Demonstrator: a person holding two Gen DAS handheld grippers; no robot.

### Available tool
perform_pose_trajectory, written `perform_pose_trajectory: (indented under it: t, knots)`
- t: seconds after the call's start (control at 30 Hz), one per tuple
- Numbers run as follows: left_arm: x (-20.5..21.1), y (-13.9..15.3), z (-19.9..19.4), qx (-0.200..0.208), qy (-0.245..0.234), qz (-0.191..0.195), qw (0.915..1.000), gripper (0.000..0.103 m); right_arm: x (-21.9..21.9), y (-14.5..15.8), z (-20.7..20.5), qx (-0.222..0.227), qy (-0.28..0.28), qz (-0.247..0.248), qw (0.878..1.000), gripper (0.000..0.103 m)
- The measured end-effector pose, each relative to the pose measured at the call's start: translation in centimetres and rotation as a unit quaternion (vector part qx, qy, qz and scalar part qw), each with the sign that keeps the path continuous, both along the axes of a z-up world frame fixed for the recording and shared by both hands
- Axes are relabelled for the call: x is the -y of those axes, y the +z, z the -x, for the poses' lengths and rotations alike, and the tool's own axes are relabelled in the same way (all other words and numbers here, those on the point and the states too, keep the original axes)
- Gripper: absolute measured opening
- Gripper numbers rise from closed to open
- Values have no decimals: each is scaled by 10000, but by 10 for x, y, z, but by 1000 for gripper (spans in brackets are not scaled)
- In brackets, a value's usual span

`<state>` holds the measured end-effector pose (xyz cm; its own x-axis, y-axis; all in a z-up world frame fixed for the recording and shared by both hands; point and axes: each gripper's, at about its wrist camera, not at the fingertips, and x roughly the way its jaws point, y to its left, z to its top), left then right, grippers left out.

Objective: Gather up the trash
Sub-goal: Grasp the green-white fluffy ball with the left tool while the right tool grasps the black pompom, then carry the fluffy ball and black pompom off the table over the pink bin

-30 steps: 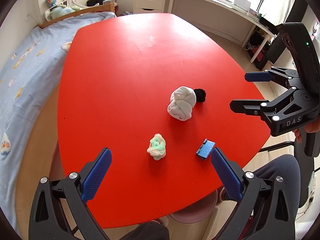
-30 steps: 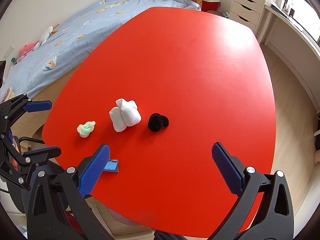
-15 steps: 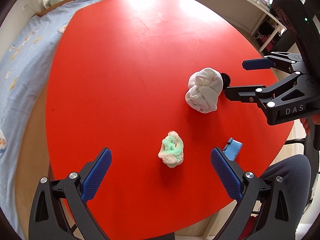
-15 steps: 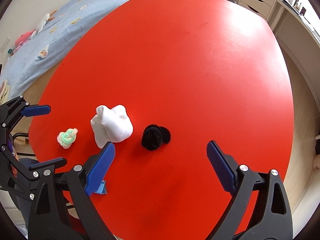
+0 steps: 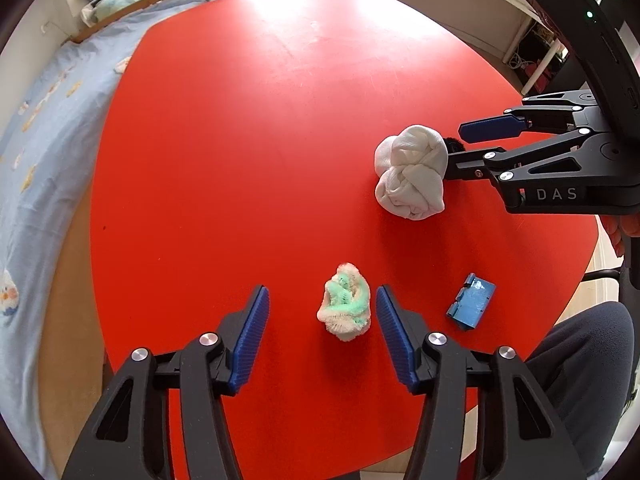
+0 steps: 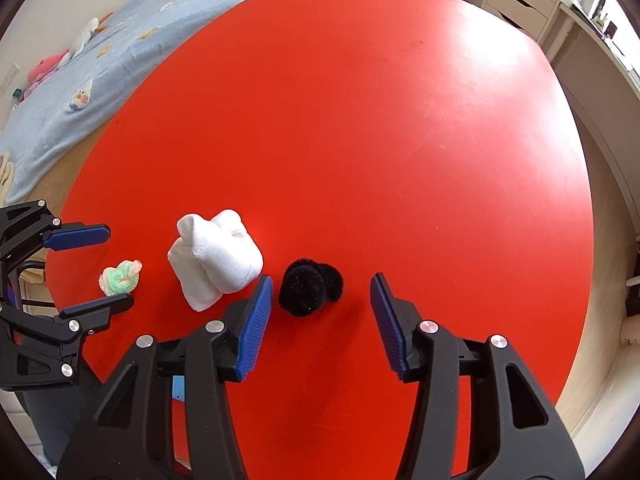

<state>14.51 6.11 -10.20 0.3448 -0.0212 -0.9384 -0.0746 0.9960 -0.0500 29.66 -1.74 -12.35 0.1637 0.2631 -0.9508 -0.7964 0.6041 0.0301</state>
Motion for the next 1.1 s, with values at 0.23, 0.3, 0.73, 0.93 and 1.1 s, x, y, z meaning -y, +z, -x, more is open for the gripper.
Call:
perform_pose_trajectory:
  t: [0.23, 0.3, 0.73, 0.93, 1.1]
  knots:
    - [1, -2, -1, -35, -81, 5, 10000, 23, -1, -1, 2, 75, 13, 56, 10000, 23]
    - [2, -2, 0, -24, -98, 19, 9999, 23, -1, -1, 3, 93, 7, 59, 9999, 22]
    - [3, 4, 7, 125, -34, -6, 9999, 22, 13, 7, 4, 165, -82, -37, 9998, 21]
    - [7, 14, 14, 249, -7, -50, 9997, 22, 21, 23, 10, 279, -125, -177, 9994, 21]
    - [12, 24, 26, 386, 31, -64, 9992, 22, 33, 42, 22, 424, -151, -377, 9983, 21]
